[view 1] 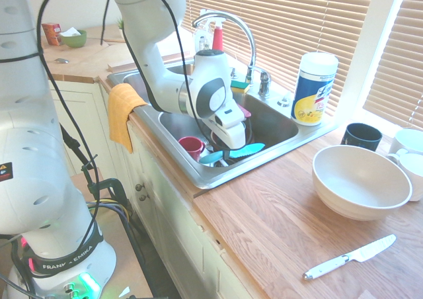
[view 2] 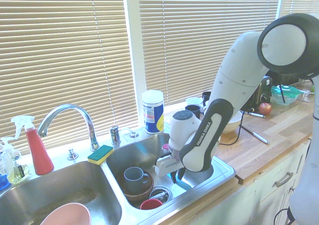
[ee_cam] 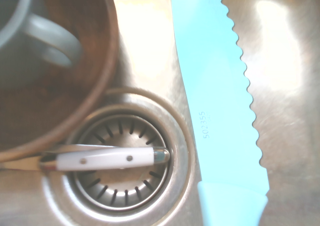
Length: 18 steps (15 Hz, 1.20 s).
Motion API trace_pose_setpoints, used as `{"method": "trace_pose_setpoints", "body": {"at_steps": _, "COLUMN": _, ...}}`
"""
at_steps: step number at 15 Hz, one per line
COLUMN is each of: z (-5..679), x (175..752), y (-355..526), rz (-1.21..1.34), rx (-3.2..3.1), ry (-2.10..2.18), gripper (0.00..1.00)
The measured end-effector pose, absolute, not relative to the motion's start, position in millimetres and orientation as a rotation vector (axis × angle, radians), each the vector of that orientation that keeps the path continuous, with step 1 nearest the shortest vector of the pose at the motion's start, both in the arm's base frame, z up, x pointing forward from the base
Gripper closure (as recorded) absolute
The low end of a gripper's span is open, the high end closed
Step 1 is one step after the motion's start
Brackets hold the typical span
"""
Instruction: Put the knife into the sink
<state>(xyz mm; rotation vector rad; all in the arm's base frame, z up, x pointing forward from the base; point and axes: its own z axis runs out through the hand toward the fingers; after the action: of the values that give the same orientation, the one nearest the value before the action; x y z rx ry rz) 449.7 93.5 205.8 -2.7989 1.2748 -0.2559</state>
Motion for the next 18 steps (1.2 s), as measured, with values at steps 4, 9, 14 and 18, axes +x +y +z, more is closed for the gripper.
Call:
{"method": "trace_pose_setpoints", "body": {"at_steps": 4, "z": 172.5, "x": 459.0, "y": 83.5, "rz": -0.233, "rx": -2.791, "ry": 1.277, "gripper": 1.0}}
{"method": "trace_pose_setpoints", "body": {"at_steps": 9, "z": 152.5, "x": 455.1, "y": 88.1, "rz": -0.194, "rx": -2.791, "ry": 1.264, "gripper": 0.0}}
{"method": "trace_pose_setpoints", "body": {"at_steps": 14, "z": 146.5, "x": 452.8, "y": 91.5, "rz": -0.194, "rx": -2.797, "ry": 1.245, "gripper": 0.0}}
{"method": "trace_pose_setpoints", "body": {"at_steps": 18, "z": 144.7, "x": 452.4, "y": 91.2, "rz": -0.192, "rx": -2.795, "ry": 1.245, "gripper": 0.0}}
